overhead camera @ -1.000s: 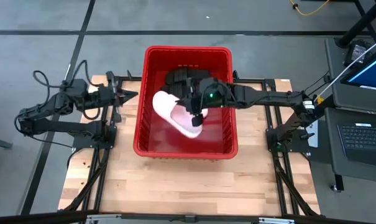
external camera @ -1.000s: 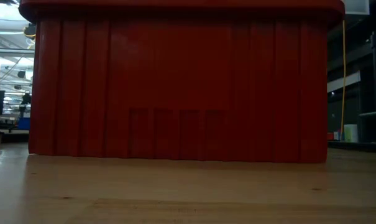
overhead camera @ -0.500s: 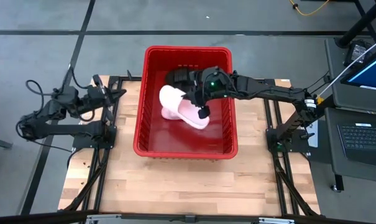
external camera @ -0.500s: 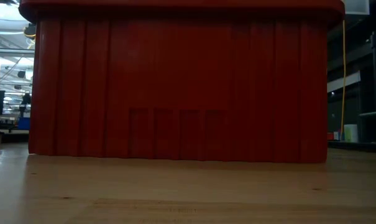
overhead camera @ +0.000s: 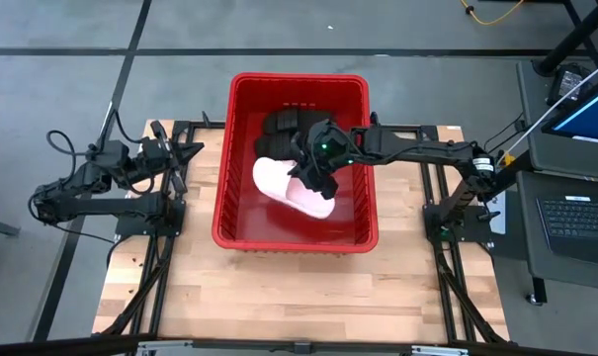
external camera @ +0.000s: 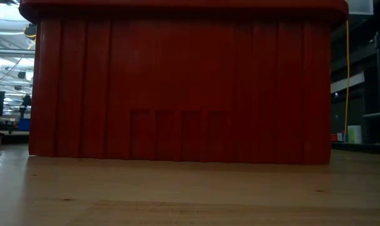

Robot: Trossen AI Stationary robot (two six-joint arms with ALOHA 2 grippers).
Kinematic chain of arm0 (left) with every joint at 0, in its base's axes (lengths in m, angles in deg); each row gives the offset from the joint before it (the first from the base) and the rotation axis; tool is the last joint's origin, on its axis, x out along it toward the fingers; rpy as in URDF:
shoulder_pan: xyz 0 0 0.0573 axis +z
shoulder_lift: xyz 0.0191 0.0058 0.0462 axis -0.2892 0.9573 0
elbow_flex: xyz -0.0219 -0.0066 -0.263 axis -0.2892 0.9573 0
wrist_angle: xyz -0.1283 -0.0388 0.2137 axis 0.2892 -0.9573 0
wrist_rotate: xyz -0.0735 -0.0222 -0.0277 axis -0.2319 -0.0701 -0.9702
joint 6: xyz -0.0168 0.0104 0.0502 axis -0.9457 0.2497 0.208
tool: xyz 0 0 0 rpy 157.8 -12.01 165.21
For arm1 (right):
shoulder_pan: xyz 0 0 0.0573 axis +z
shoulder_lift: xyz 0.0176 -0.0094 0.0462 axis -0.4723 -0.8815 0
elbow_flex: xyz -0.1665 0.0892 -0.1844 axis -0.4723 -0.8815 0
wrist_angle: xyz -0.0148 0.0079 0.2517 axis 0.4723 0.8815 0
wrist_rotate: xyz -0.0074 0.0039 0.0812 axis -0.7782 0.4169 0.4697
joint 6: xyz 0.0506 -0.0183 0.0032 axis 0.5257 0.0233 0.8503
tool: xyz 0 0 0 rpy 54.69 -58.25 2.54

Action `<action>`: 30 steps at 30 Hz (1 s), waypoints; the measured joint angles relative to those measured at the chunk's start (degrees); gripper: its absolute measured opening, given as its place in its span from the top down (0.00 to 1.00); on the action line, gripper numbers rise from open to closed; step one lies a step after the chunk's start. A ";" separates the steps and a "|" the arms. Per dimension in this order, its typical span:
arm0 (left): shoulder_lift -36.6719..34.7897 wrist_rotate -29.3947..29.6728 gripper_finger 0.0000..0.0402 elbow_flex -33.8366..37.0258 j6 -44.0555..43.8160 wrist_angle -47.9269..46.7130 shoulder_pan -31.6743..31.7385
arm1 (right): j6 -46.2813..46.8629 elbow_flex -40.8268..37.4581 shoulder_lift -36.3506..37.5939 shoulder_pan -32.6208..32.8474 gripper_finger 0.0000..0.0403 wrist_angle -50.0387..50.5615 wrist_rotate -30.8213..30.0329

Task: Pick and place slides into bin
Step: Put the pink slide into the red bin

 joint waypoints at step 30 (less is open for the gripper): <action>0.09 0.59 0.99 0.03 -4.85 -0.53 0.01 | -15.86 -0.63 -11.21 -0.40 0.99 -0.16 6.53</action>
